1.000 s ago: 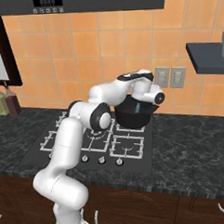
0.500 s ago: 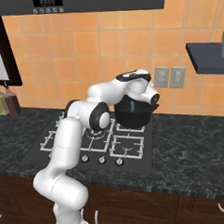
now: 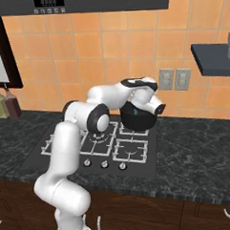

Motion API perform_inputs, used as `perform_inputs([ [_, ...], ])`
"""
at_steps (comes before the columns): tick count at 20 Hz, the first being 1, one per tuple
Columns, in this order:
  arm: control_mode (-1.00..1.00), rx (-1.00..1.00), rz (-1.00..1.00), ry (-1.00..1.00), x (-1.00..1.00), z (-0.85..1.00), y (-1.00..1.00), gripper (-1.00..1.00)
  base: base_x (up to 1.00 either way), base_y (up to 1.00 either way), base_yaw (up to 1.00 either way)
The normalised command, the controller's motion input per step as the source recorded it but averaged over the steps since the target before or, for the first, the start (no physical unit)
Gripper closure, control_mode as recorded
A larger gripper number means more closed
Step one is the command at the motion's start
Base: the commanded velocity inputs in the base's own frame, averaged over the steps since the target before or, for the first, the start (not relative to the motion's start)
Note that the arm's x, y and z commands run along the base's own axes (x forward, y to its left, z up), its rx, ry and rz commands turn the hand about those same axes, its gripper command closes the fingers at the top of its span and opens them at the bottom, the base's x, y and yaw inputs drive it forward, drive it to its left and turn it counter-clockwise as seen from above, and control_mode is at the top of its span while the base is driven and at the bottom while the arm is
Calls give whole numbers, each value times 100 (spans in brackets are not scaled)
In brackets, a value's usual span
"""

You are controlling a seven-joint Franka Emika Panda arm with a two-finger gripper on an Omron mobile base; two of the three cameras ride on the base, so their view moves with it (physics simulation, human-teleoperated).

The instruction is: Put the bell pepper and bell pepper in the pot. Retrieve the spatula and lightly stir the vegetables in the pot.

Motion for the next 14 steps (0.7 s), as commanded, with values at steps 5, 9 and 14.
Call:
perform_inputs([
  [5,-100,0,0,12,-39,38,7,100,0,0,0],
  [9,-100,0,0,7,-20,8,0,100,0,0,0],
  [14,-100,1,0,-1,-4,-17,0,100,0,0,0],
])
